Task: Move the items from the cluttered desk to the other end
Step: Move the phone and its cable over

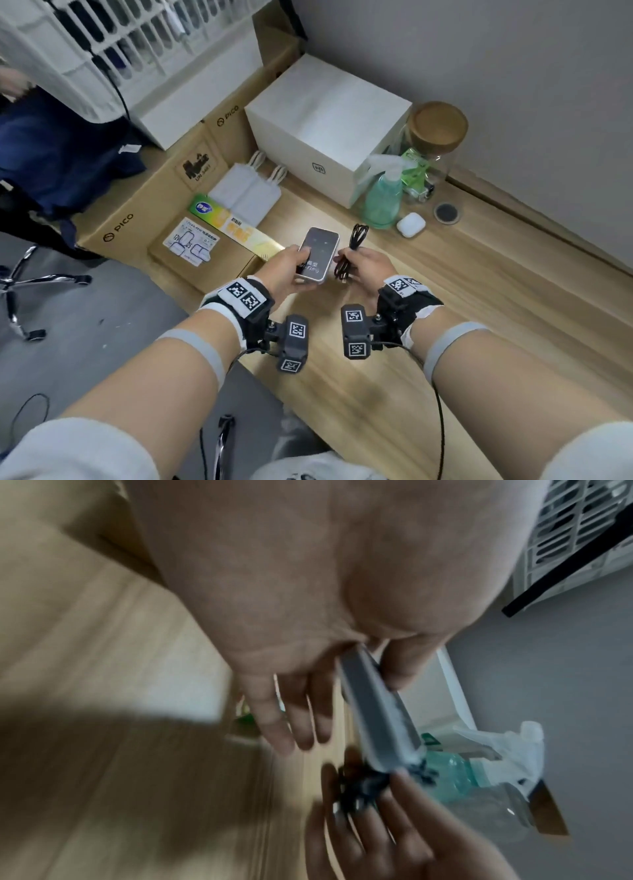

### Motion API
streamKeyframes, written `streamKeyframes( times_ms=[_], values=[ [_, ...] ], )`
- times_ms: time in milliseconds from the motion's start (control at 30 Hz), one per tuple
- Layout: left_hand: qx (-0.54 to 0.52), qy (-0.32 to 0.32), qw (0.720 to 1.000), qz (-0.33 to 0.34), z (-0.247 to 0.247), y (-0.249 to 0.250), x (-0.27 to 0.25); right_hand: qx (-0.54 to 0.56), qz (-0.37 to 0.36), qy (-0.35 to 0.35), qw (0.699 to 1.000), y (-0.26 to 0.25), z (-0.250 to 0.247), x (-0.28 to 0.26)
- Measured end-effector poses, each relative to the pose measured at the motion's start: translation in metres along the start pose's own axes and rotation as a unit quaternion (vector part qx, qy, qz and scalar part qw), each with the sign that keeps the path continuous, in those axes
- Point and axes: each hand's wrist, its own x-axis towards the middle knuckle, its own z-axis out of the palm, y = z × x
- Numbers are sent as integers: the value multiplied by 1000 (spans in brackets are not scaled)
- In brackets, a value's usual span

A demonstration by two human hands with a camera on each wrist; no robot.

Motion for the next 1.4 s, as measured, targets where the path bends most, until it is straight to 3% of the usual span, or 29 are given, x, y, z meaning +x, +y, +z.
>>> streamKeyframes(
  times_ms=[100, 233, 300, 467, 633, 700, 767, 933, 1133, 1300, 1400],
  values=[
    [51, 60, 996, 37, -12, 5, 34, -87, -14, 51, 995, 10, -11, 20],
    [112, 169, 975, 94, -29, 10, 68, -106, 7, 76, 991, 25, -15, 36],
    [168, 193, 960, 119, -34, 16, 78, -138, 5, 79, 987, 28, -13, 40],
    [379, 243, 873, 190, -41, 28, 99, -207, -11, 90, 974, 30, -7, 49],
    [510, 262, 805, 155, -45, 29, 106, -211, -21, 96, 973, 28, -4, 54],
    [569, 275, 761, 146, -45, 25, 104, -216, -27, 99, 971, 31, -4, 56],
    [608, 297, 721, 153, -46, 19, 104, -221, -36, 101, 969, 35, -6, 58],
    [651, 304, 667, 196, -47, 1, 100, -237, -40, 107, 965, 37, -7, 57],
    [660, 294, 658, 212, -57, -11, 95, -278, -46, 100, 954, 42, -2, 47],
    [631, 279, 693, 209, -64, -13, 81, -293, -46, 50, 954, 46, 6, 25],
    [591, 259, 729, 230, -67, -15, 70, -300, -72, 18, 951, 41, 12, 10]
  ],
)
